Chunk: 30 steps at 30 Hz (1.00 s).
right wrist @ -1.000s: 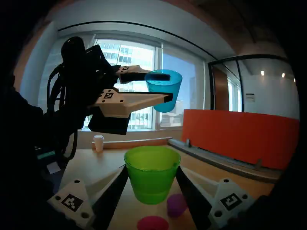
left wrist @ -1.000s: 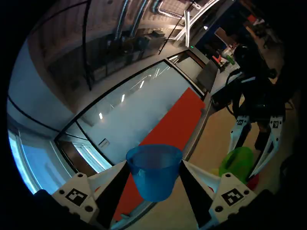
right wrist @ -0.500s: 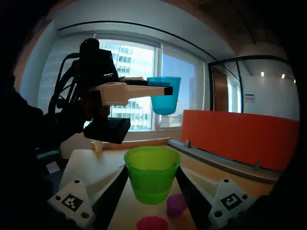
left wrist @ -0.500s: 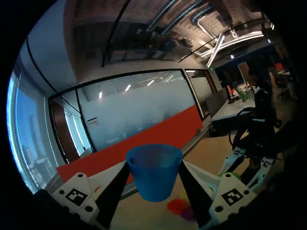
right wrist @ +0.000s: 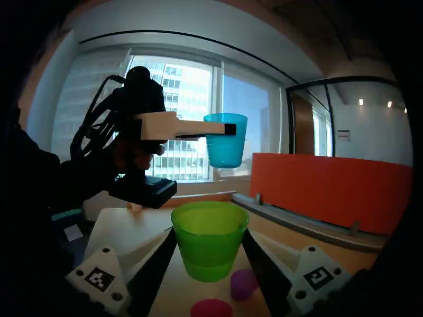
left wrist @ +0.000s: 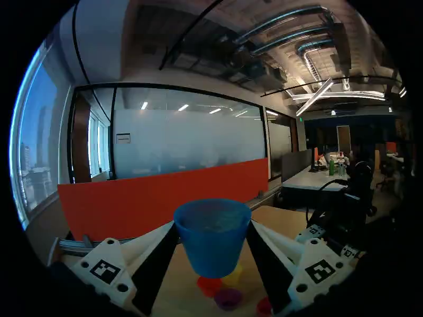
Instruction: Pour water
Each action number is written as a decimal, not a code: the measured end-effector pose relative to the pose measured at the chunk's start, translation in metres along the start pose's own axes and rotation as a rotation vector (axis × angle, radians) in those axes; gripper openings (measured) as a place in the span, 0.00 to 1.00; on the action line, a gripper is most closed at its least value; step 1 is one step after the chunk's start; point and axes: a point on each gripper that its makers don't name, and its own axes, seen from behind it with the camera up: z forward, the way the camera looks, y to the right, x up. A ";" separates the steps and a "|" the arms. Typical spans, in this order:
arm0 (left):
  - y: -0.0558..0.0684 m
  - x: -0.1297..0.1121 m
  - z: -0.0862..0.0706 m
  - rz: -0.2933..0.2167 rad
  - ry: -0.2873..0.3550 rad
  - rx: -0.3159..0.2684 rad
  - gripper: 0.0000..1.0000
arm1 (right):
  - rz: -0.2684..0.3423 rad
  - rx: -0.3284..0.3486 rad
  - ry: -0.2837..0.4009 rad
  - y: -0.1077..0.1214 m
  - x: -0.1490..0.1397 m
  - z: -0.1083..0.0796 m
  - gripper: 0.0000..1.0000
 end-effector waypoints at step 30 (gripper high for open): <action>-0.012 -0.032 -0.021 -0.030 -0.021 0.031 0.85 | 0.002 -0.108 -0.026 0.037 0.009 -0.042 0.87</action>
